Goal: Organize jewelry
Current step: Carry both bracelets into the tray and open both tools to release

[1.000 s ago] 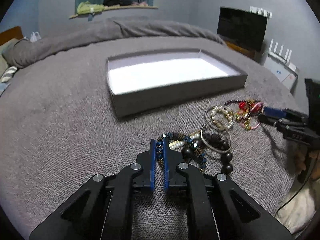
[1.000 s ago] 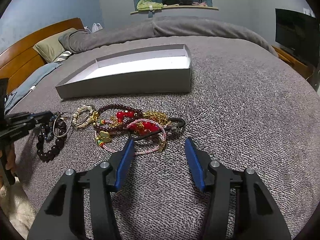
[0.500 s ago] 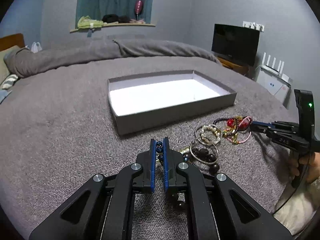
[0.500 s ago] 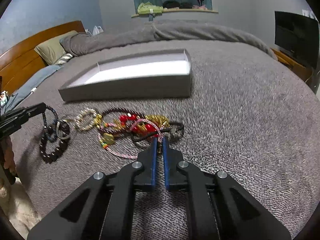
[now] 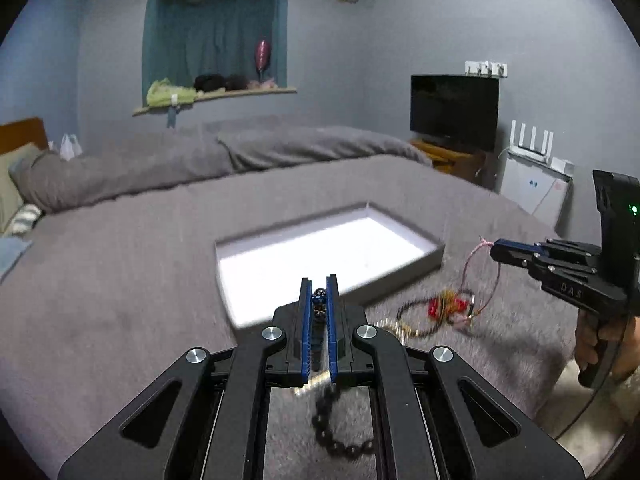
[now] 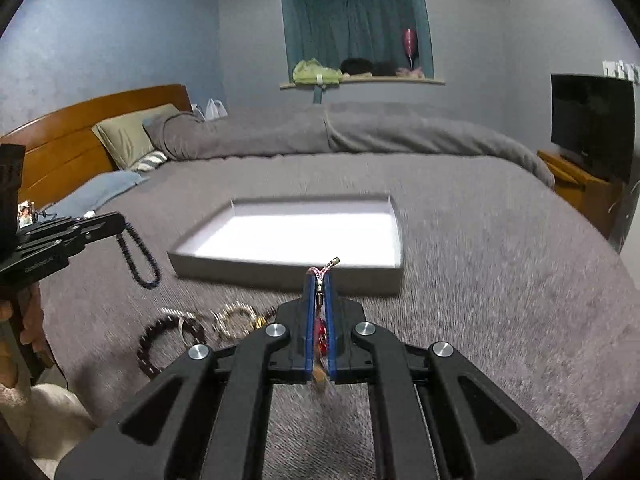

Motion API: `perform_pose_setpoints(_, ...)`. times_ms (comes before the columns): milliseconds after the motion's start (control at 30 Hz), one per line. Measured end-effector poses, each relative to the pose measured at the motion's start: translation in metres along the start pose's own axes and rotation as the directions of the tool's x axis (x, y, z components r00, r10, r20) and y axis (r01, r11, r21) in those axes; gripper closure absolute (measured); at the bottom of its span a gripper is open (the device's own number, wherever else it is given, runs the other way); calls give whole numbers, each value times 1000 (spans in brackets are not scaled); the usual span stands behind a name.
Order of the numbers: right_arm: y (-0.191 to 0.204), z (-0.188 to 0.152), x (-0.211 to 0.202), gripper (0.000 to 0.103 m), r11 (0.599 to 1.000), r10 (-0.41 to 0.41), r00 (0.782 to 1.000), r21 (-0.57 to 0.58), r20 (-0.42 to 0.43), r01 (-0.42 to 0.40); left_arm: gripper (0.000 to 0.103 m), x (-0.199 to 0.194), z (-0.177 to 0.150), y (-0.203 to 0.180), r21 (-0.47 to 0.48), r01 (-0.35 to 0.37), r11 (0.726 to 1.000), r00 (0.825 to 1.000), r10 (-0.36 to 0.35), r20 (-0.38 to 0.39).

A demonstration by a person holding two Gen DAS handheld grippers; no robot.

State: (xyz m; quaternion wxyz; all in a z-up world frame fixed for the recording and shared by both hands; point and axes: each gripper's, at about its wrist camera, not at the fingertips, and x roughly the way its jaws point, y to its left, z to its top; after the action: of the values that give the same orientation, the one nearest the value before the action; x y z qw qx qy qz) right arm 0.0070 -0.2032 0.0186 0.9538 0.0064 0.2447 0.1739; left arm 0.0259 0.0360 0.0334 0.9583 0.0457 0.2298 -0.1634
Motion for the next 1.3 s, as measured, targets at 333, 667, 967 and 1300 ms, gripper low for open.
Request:
perform_pose_setpoints(333,-13,68,4,98,998,-26,992,64,124,18,95,23,46,10,-43,30,999,998,-27,63)
perform_pose_setpoints(667,-49,111,80,98,989,-72,989,139,128,54,95,103,63,52,-129,-16,992,1000,15,-7)
perform_pose_setpoints(967,-52,111,168,98,992,-22,999,123,36,18,95,176,50,84,-184,-22,983,994,2,-109)
perform_pose_setpoints(1300,-60,95,212,98,988,-93,988,110,-120,107,95,207,35,111,-242,-116,963,972,60,-227)
